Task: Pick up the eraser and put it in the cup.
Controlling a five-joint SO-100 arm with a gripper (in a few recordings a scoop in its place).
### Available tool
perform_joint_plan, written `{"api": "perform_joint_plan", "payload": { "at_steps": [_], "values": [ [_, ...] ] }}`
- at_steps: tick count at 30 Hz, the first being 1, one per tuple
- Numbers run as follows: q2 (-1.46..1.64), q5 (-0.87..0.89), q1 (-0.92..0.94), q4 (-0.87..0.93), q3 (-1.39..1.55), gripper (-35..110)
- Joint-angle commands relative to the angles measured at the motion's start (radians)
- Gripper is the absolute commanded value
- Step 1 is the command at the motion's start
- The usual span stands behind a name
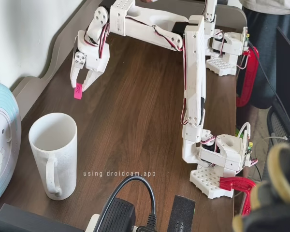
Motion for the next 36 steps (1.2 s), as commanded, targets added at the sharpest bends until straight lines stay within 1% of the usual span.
{"api": "perform_joint_plan", "payload": {
  "at_steps": [1,6,15,24,34,35,36],
  "values": [
    [0.094,-0.161,-0.083,-0.081,-0.023,0],
    [0.106,-0.281,-0.176,-0.152,-0.049,0],
    [-0.014,-0.278,-0.290,-0.227,-0.049,0],
    [-0.109,-0.216,-0.301,-0.216,-0.048,0],
    [-0.201,-0.209,-0.261,-0.209,-0.044,0],
    [-0.201,-0.224,-0.258,-0.209,-0.044,3],
    [-0.198,-0.222,-0.256,-0.209,-0.044,13]
  ]
}}
